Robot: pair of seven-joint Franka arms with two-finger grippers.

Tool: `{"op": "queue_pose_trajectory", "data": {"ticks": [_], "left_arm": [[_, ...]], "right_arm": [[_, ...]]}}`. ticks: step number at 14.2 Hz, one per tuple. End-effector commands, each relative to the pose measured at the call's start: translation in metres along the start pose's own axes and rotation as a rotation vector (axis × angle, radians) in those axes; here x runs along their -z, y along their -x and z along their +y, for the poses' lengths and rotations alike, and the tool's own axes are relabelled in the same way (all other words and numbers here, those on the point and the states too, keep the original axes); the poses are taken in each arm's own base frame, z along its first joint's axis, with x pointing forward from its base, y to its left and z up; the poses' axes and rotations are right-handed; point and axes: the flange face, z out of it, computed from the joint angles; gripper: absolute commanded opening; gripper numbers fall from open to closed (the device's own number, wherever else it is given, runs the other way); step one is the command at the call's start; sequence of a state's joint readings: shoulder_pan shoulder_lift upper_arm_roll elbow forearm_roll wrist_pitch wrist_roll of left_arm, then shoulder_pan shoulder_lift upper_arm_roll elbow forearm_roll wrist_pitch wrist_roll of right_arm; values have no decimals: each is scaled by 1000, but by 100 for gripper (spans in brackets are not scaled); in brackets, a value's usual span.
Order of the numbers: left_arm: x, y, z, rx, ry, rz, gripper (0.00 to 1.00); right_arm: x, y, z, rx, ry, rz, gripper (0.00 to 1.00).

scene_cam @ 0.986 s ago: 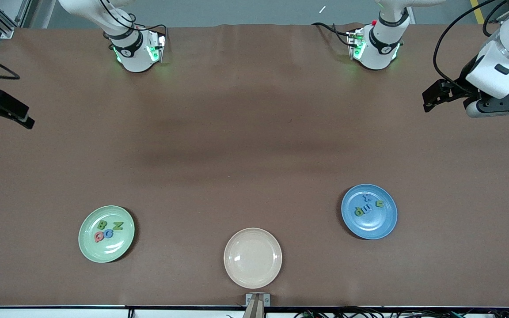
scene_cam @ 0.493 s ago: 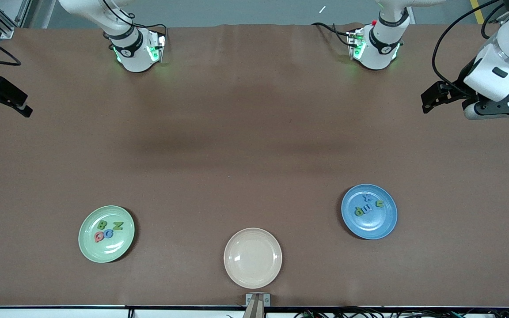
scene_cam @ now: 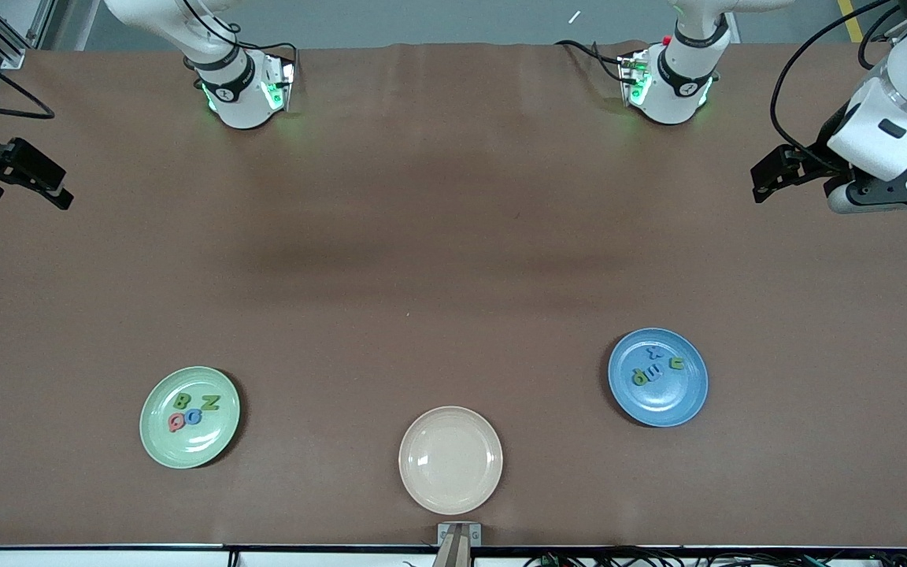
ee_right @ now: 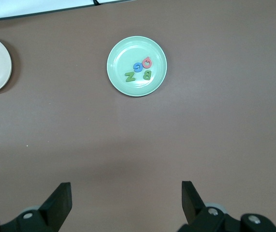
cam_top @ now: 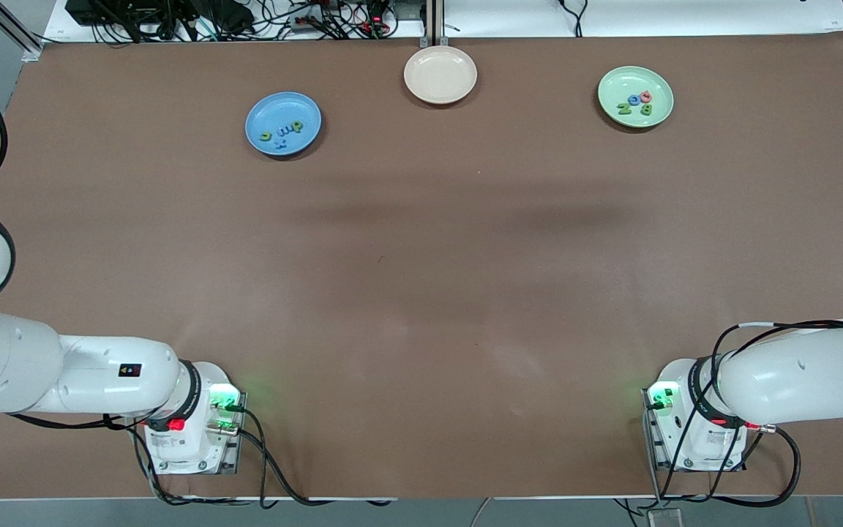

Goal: Sort upper and lower case letters into plates

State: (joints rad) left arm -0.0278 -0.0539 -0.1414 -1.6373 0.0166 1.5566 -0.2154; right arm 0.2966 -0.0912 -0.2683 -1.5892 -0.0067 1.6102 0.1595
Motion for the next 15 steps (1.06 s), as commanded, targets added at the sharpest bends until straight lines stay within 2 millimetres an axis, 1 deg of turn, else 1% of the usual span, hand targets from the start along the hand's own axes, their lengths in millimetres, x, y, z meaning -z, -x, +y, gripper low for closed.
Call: {"op": "queue_pose_trajectory", "data": {"ticks": [1,5,8,14,15], "left_arm": [[5,-2,-1,-12,-3,6,100],[5,-1,-2,-12,-3,6,100],[5,-2,-1,-12,-3,6,100],[5,-2,-2,-11,-3,6,100],[5,-2,-2,-11,-3,6,100]], "right_arm": [[8,8,0,-15,12,21,100],[11,8,4,-33,27,32,100],[10,10,-11,-19,53,33,100],[9,11,-7,5,53,24,100],[10,10,-1,36,54,23,100]]}}
